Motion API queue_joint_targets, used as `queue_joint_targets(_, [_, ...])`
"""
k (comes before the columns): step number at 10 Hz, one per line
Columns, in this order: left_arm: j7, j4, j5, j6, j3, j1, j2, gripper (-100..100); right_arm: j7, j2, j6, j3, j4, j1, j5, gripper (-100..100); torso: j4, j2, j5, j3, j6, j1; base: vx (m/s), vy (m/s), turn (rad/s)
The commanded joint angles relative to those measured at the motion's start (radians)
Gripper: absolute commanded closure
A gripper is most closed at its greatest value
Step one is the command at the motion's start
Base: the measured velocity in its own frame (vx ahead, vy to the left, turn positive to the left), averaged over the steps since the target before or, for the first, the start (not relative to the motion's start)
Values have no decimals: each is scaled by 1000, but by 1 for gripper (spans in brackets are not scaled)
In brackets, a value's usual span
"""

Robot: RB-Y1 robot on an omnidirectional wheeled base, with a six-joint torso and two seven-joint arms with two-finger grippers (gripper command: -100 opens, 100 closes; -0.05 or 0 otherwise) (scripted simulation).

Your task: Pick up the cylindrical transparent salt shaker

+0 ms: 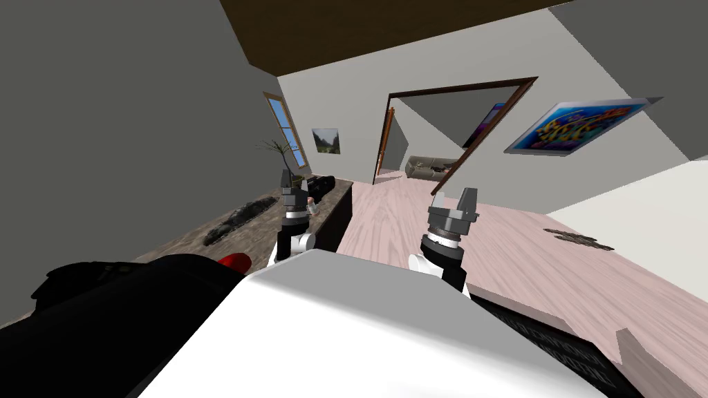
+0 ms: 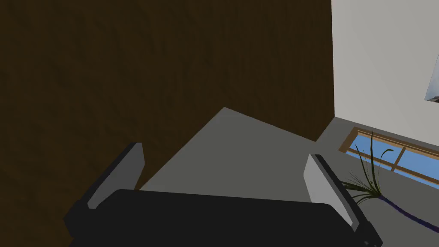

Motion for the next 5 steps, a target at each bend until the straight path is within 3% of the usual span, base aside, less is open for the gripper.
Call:
queue_joint_targets(1, [-6, 7, -11, 16, -2, 15, 43, -100, 0, 0, 0, 0, 0, 0, 0, 0, 0, 0, 0, 0, 0, 0, -56, -19, 59])
queue_joint_targets(5, [-20, 31, -39, 54, -4, 47, 119, -100, 0, 0, 0, 0, 0, 0, 0, 0, 1, 6, 0, 3, 0, -1, -83, -29, 54])
